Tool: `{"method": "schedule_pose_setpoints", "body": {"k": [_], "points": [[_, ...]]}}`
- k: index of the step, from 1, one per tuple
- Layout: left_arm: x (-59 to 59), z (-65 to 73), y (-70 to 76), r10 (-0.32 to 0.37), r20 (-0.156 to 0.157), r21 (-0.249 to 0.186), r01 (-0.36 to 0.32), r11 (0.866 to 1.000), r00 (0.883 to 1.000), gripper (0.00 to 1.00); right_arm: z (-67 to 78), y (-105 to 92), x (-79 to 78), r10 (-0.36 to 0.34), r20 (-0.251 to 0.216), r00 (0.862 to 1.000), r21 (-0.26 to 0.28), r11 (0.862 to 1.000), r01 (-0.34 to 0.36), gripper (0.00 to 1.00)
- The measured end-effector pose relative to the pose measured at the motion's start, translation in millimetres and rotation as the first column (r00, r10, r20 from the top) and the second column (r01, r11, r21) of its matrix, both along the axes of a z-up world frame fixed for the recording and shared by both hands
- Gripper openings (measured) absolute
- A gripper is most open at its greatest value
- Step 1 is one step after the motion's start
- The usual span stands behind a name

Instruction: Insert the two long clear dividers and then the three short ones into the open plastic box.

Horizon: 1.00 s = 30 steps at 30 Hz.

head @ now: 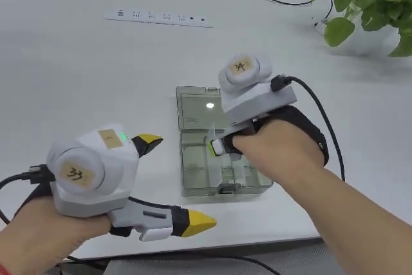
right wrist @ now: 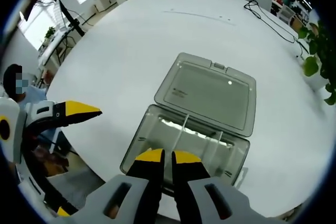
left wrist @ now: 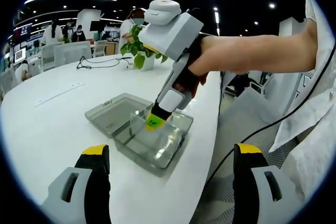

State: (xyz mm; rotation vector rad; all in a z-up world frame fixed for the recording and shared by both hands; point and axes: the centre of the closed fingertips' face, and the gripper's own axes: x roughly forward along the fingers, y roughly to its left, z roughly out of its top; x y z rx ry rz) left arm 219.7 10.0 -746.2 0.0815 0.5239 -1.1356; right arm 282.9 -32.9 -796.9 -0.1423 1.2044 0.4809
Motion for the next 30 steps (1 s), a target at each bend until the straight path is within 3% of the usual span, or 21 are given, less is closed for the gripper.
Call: {"method": "schedule_pose_setpoints", "body": {"k": [11,30], "points": [[2.0,-0.9,1.0,0.005,-0.001,0.005,-0.005,1.0,1.0,1.0,-10.3,1.2,-0.6,-0.009,-0.04,0.999,0.076,0.997,0.012,0.08],[2.5,-1.6,3.7,0.023,-0.008,0.016,-0.023,1.0,1.0,1.0,-20.1,3.6,-3.1,-0.001,-0.047,0.999,0.136,0.991,0.007,0.09]]}}
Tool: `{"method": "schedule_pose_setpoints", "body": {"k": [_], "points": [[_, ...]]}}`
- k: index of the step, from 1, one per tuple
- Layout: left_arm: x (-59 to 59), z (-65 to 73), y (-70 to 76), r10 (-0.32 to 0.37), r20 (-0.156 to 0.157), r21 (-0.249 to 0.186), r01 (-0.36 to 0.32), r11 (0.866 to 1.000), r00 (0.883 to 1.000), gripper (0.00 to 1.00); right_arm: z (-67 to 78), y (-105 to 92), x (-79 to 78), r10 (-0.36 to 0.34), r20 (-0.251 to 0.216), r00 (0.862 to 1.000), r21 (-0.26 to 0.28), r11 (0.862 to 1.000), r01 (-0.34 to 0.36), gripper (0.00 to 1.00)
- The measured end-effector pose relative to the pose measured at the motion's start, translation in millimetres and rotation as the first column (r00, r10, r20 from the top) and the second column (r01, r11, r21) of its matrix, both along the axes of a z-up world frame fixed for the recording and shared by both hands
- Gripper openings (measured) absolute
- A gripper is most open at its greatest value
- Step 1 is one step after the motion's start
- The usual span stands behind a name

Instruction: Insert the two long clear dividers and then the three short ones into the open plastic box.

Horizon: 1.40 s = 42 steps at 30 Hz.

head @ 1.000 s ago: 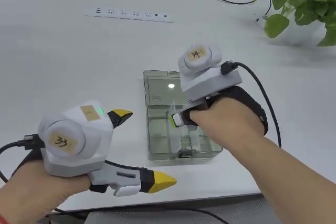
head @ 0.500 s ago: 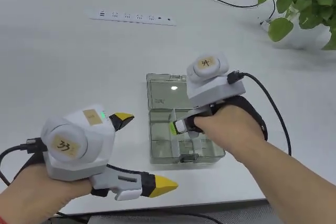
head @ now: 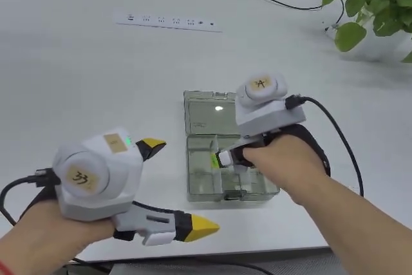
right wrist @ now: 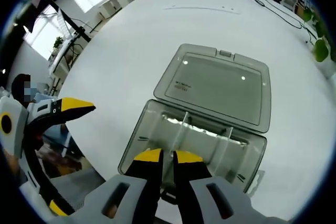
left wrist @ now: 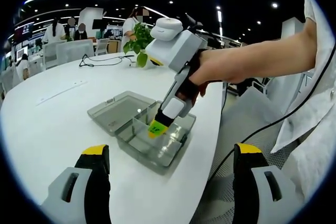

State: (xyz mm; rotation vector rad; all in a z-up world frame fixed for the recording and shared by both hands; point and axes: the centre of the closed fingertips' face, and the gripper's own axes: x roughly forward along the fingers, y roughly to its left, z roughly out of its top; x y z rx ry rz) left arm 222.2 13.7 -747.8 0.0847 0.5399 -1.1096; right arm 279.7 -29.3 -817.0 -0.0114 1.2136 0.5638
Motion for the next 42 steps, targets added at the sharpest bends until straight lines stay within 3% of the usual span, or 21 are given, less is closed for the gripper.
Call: {"method": "schedule_pose_setpoints", "body": {"k": [13,19,31,42], "points": [[0.8,5.7,2.1,0.047,0.003,0.001,-0.047,0.999,0.999,1.0,-2.5,0.3,-0.2,-0.028,-0.008,1.0,0.084,0.996,0.029,0.11],[2.6,6.2,3.0,0.057,0.008,0.008,-0.057,0.998,0.998,1.0,-0.8,-2.5,1.9,-0.011,0.027,1.0,0.106,0.994,0.008,0.17],[-0.4,7.9,1.4,0.074,0.013,0.018,-0.074,0.997,0.997,1.0,25.1,-6.6,5.7,0.032,0.119,0.992,0.171,0.984,-0.052,0.25],[-3.9,8.7,4.5,0.088,0.018,0.027,-0.089,0.996,0.996,1.0,57.5,-2.6,1.0,0.093,0.193,0.977,0.274,0.951,-0.145,0.36]]}}
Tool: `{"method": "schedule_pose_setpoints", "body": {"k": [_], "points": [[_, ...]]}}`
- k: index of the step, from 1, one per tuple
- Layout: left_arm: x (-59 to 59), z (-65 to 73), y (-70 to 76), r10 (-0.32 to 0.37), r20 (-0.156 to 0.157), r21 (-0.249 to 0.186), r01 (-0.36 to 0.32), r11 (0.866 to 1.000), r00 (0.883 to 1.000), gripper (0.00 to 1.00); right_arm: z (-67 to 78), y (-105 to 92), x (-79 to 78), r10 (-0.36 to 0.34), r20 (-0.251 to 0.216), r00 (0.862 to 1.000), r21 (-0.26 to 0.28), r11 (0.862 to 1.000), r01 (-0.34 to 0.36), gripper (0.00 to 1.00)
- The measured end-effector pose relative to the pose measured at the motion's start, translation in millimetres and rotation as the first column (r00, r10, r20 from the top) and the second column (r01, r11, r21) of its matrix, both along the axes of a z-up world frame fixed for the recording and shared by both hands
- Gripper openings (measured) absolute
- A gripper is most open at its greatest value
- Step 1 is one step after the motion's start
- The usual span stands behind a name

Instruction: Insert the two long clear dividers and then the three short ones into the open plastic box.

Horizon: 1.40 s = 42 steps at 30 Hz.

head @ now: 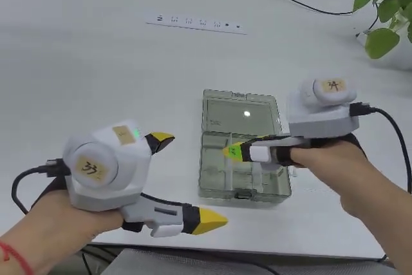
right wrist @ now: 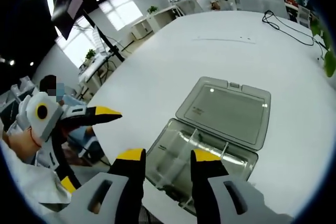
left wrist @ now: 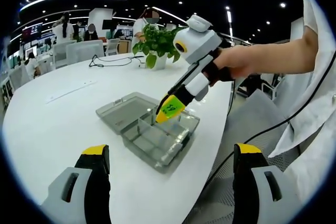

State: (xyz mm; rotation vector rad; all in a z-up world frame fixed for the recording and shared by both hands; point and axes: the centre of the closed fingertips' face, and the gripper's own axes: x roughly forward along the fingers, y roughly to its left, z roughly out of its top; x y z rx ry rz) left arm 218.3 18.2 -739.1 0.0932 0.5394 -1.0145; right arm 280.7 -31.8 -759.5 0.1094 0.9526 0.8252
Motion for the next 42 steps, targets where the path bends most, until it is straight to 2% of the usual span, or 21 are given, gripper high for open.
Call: {"method": "schedule_pose_setpoints", "body": {"k": [4,10,12,19,24,27,31,33,37,39,42], "points": [[-0.2,0.9,0.6,0.0,0.005,0.006,0.0,1.0,1.0,1.0,12.5,-3.5,-2.6,0.041,0.029,0.999,0.028,0.999,-0.042,0.4],[0.9,2.7,0.8,0.004,0.007,0.003,-0.005,1.0,1.0,1.0,25.6,-13.3,-9.0,0.087,0.045,0.995,0.046,0.995,-0.089,0.46],[0.8,3.1,0.7,0.001,0.009,0.003,-0.001,1.0,1.0,1.0,29.7,-15.0,-10.9,0.109,0.066,0.992,0.045,0.993,-0.112,0.47],[0.9,3.3,0.0,-0.008,0.009,0.003,0.008,1.0,1.0,1.0,30.9,-34.1,-22.3,0.215,0.12,0.969,-0.034,0.977,-0.213,0.58],[2.1,3.6,-0.2,-0.017,0.011,0.0,0.017,1.0,1.0,1.0,33.2,-46.9,-27.0,0.255,0.149,0.956,-0.074,0.966,-0.246,0.58],[2.6,3.7,-0.4,-0.02,0.012,-0.004,0.02,1.0,1.0,1.0,33.0,-58.3,-28.7,0.291,0.171,0.941,-0.118,0.955,-0.274,0.61],[2.8,2.8,-0.9,-0.027,0.009,-0.006,0.028,1.0,1.0,1.0,33.1,-77.1,-23.4,0.317,0.2,0.927,-0.166,0.944,-0.286,0.62],[2.4,2.2,-1.2,-0.031,0.005,-0.011,0.031,0.999,0.999,1.0,32.2,-85.4,-22.4,0.329,0.197,0.923,-0.185,0.938,-0.295,0.62],[2.5,1.2,-0.2,-0.031,0.003,-0.012,0.031,0.999,1.0,1.0,27.4,-101.6,-19.7,0.38,0.199,0.903,-0.24,0.913,-0.331,0.62],[2.9,1.7,0.3,-0.028,0.002,-0.015,0.028,1.0,1.0,1.0,22.8,-110.5,-19.5,0.427,0.191,0.884,-0.285,0.886,-0.366,0.61],[3.4,1.8,1.0,-0.026,0.001,-0.015,0.026,1.0,1.0,1.0,16.8,-116.2,-20.0,0.456,0.173,0.873,-0.303,0.868,-0.393,0.61]]}}
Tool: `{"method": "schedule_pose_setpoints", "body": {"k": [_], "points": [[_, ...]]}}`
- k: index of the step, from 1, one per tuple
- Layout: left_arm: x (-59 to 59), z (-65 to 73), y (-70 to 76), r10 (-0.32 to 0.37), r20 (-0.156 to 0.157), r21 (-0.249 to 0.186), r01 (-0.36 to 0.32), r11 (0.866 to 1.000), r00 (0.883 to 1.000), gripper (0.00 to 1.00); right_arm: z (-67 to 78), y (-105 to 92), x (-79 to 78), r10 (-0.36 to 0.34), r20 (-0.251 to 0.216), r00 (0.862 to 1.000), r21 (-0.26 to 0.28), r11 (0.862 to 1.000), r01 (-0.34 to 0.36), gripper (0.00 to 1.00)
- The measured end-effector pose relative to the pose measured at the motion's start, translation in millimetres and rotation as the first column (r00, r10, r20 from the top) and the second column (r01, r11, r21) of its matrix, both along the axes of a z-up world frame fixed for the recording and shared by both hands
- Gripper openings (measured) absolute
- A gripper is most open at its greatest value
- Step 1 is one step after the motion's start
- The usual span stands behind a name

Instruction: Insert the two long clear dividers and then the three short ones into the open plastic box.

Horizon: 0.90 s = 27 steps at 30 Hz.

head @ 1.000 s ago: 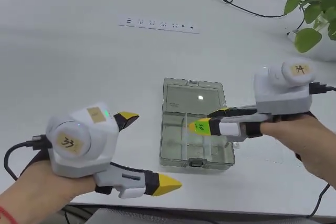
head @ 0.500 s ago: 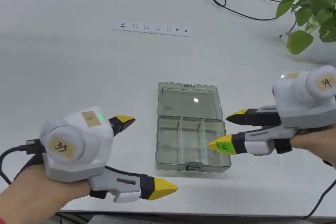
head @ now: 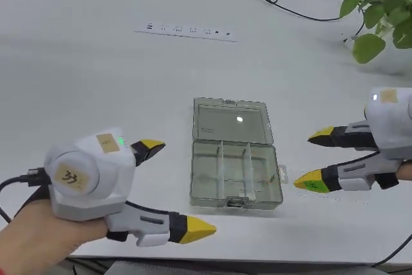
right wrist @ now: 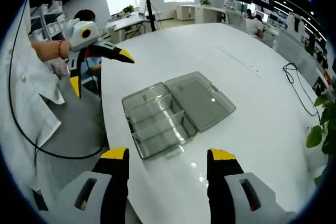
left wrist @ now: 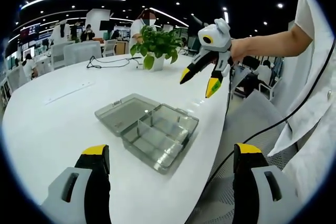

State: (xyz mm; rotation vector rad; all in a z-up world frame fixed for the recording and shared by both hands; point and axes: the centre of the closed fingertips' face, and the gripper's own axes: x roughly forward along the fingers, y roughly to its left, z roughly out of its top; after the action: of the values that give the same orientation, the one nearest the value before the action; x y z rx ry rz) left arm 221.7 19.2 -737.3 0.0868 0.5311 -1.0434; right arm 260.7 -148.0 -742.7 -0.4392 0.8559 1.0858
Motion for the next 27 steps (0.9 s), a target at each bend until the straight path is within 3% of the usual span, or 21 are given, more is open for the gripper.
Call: {"method": "schedule_pose_setpoints", "body": {"k": [9,11,14,18,20,24,27], "points": [[3.3,-0.7,2.8,0.008,-0.003,0.003,-0.008,1.0,1.0,1.0,-25.9,-18.3,-3.8,0.139,0.0,0.99,-0.134,0.981,-0.138,0.57],[3.8,-1.4,3.8,0.01,-0.005,0.005,-0.01,1.0,1.0,1.0,-32.0,-21.2,-4.6,0.176,-0.003,0.984,-0.16,0.972,-0.174,0.57],[5.1,-2.5,5.8,0.016,-0.007,0.005,-0.016,1.0,1.0,1.0,-44.7,-29.0,-5.4,0.249,-0.014,0.968,-0.225,0.943,-0.246,0.55],[6.2,-2.5,7.6,0.019,-0.007,0.003,-0.019,1.0,1.0,1.0,-58.3,-32.0,-2.8,0.265,-0.026,0.964,-0.245,0.933,-0.263,0.53],[6.5,-2.2,7.9,0.023,-0.007,0.005,-0.023,1.0,1.0,1.0,-66.0,-35.8,-0.5,0.278,-0.032,0.96,-0.27,0.922,-0.276,0.49],[5.9,-1.4,6.4,0.026,-0.011,0.004,-0.026,1.0,1.0,1.0,-79.7,-44.2,2.7,0.317,-0.041,0.947,-0.337,0.888,-0.312,0.46],[5.4,-1.9,5.4,0.027,-0.014,0.004,-0.026,1.0,1.0,1.0,-86.2,-45.1,3.4,0.341,-0.051,0.939,-0.349,0.875,-0.337,0.45]]}}
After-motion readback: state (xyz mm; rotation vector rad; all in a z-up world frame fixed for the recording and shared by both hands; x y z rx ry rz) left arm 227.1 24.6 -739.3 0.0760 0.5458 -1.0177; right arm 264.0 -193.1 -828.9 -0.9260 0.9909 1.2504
